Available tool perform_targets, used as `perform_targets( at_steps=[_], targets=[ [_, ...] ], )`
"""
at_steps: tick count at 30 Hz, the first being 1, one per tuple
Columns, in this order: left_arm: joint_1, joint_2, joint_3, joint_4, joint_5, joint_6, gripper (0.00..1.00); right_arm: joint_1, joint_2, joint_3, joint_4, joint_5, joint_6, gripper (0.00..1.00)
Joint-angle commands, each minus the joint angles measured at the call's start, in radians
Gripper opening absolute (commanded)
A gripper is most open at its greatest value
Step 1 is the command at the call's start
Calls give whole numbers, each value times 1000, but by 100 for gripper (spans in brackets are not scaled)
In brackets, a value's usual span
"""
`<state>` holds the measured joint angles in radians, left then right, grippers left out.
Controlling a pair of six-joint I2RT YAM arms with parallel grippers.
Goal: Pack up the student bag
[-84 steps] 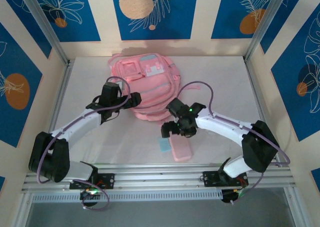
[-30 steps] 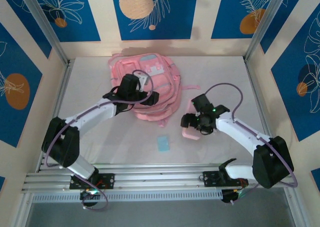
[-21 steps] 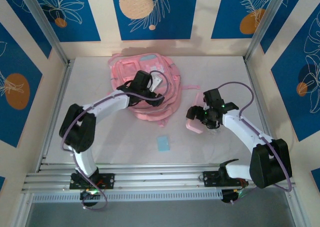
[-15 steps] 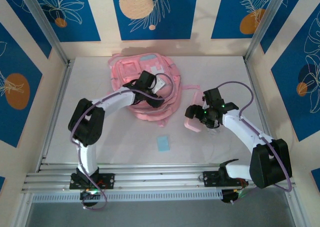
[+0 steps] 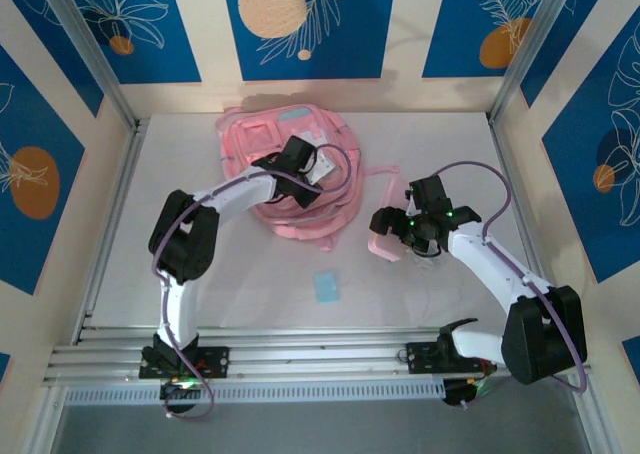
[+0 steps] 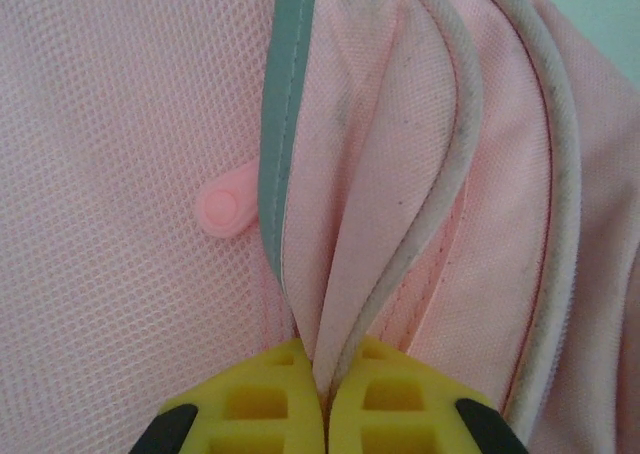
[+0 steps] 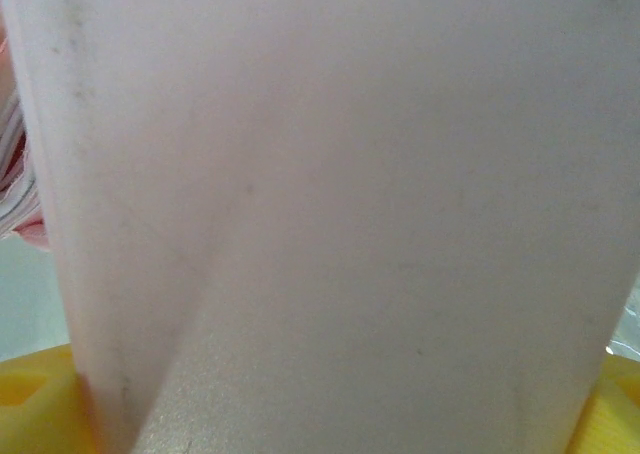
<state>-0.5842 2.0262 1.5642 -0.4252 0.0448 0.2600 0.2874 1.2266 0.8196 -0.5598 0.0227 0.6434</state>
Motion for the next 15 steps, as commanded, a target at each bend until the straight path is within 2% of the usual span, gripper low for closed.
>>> perform_targets(
  at_steps=[1, 12, 15],
  targets=[
    [18, -62, 59, -88, 84, -105, 0, -7, -14, 46, 24, -26, -14, 72],
    [80, -214, 68, -29, 252, -427, 0, 31, 88, 162, 128, -88, 10, 70],
    [119, -232, 41, 47, 345, -543, 0, 59, 149, 225, 170, -94, 25, 70]
  ],
)
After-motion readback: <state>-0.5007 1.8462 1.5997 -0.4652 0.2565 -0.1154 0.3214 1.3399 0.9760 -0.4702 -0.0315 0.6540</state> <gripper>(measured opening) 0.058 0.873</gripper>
